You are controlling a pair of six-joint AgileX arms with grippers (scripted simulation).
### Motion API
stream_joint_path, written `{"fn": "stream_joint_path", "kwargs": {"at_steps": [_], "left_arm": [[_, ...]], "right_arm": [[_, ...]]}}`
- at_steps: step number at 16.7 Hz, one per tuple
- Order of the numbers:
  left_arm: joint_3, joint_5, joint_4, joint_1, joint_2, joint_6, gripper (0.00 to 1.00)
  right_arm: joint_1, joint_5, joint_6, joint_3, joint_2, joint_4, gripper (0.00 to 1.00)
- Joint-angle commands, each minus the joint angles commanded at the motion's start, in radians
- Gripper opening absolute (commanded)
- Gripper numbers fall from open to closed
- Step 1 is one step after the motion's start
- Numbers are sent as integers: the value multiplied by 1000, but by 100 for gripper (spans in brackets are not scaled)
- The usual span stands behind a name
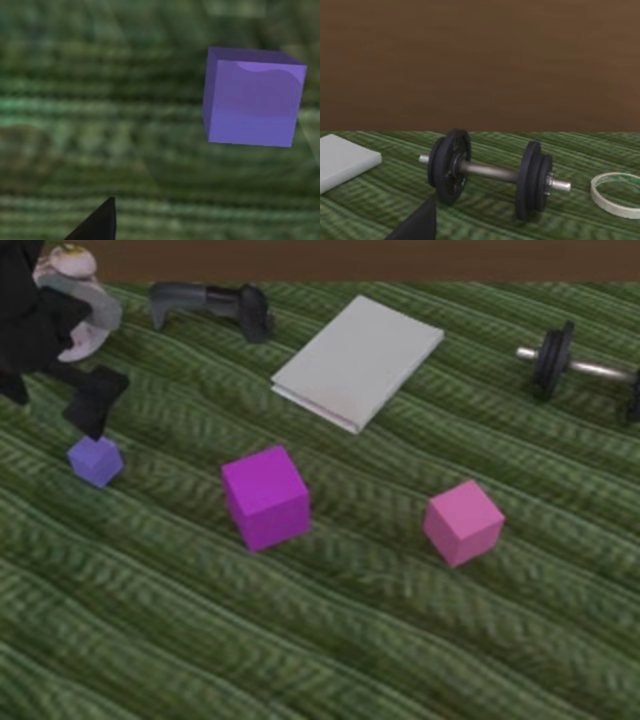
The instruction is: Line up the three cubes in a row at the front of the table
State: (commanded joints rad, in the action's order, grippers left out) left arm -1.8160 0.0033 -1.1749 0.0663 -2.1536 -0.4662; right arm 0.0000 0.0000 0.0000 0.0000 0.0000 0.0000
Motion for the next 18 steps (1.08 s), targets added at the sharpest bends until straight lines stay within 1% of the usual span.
{"fn": "stream_joint_path", "kwargs": {"at_steps": [4, 10, 12, 18], "left_arm": [[-116, 0, -57, 3, -115, -26, 100], [-114, 0, -54, -2, -118, -27, 100], [-84, 1, -17, 1, -129, -29, 100], [66, 1, 216, 2, -203, -30, 100]], "right_arm": [[0, 0, 0, 0, 0, 0, 100], [0, 0, 0, 0, 0, 0, 100], [0, 0, 0, 0, 0, 0, 100], [0, 0, 0, 0, 0, 0, 100]]}}
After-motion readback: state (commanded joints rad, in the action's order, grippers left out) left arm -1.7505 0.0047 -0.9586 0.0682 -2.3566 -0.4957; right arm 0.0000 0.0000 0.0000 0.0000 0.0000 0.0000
